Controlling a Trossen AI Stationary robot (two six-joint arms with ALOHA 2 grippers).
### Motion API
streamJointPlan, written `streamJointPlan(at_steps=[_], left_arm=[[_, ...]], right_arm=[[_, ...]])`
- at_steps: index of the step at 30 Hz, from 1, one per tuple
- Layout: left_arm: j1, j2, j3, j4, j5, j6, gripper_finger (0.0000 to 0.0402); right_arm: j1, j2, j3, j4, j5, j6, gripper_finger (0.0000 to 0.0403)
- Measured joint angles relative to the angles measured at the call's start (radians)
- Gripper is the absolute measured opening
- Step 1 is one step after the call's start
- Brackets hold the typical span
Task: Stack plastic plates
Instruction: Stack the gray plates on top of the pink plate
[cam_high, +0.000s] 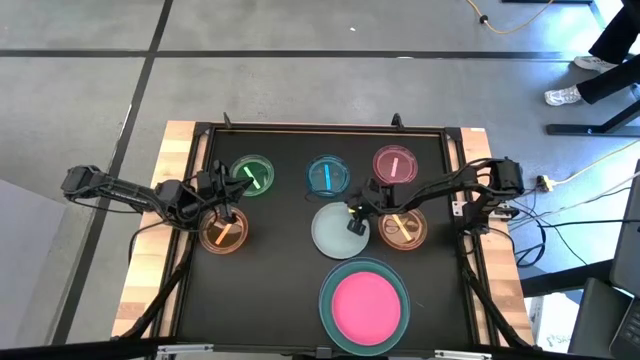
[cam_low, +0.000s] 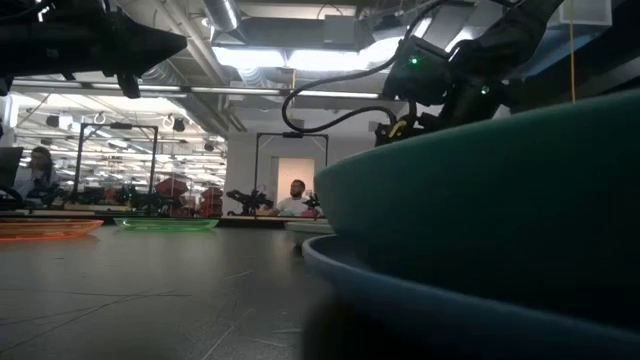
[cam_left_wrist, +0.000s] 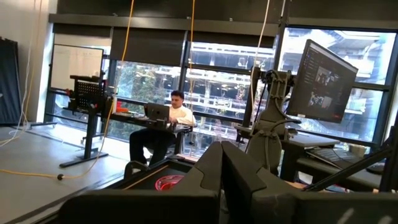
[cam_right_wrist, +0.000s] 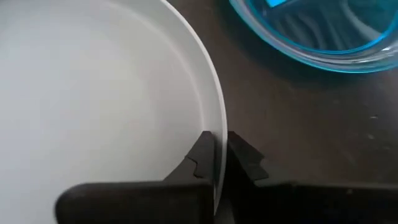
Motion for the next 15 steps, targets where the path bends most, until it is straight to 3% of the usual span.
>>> streamJointPlan(at_steps=[7, 15], left_arm=[[0.000, 0.000, 0.000, 0.000, 0.000, 0.000, 0.0002], [0.000, 0.000, 0.000, 0.000, 0.000, 0.000, 0.0002]], right_arm=[[-0.008, -0.063, 0.001, 0.003, 0.055, -0.037, 0.0003], [-0.006, -0.261, 0.001, -0.048, 0.041, -0.078, 0.0001]])
